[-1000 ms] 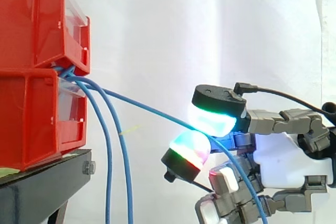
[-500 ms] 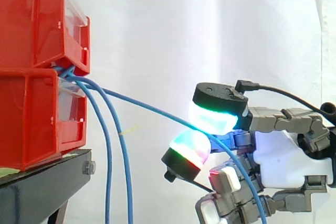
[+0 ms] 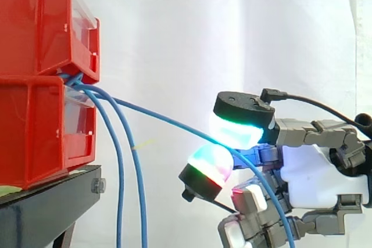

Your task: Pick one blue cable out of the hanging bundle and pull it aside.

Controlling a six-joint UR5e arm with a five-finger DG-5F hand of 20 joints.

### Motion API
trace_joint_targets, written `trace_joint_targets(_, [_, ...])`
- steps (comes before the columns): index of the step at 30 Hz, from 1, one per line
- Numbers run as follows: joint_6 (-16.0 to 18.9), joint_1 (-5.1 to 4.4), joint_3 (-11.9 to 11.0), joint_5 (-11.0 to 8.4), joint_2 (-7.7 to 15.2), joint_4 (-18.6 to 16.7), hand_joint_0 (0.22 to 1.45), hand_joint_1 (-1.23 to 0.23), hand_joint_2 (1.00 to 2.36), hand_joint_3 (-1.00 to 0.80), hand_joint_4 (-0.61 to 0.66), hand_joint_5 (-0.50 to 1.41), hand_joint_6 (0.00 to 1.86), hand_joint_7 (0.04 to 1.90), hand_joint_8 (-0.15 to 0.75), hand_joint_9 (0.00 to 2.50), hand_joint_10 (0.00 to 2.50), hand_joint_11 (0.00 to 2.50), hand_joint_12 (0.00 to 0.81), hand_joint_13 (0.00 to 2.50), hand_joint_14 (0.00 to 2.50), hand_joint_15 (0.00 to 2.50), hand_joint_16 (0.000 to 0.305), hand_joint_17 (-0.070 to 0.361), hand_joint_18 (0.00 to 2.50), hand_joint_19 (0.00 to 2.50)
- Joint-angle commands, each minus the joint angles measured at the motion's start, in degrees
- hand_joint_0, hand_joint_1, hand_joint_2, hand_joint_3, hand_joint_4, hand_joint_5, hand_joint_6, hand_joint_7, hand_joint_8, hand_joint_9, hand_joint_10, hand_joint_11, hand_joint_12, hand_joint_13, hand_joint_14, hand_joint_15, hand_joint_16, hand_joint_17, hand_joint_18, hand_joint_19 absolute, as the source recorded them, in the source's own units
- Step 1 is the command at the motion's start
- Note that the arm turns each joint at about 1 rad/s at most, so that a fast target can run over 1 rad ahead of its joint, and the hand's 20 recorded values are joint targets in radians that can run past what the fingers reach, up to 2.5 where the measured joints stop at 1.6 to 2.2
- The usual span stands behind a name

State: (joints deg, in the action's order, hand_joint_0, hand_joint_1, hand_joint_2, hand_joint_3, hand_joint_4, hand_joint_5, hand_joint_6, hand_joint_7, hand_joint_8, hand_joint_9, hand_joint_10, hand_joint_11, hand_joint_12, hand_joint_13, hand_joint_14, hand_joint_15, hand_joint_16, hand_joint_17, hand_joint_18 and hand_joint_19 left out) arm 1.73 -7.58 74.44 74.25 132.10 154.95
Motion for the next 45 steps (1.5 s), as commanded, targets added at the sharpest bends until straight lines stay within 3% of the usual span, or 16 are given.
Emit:
trace_joint_targets(1, [0.0,0.02,0.0,0.02,0.0,0.0,0.64,-0.8,1.06,0.03,-0.07,-0.07,0.93,1.11,0.292,1.23,0.02,0.72,0.343,0.99,0.02,0.67,0.057,0.129,0.8,0.47])
trace_joint_targets(45, [0.0,-0.06,0.0,-0.07,0.0,0.0,0.62,-0.79,1.12,0.02,-0.08,-0.07,0.93,1.1,0.295,1.23,0.02,0.71,0.349,1.01,0.02,0.69,0.057,0.129,0.81,0.48])
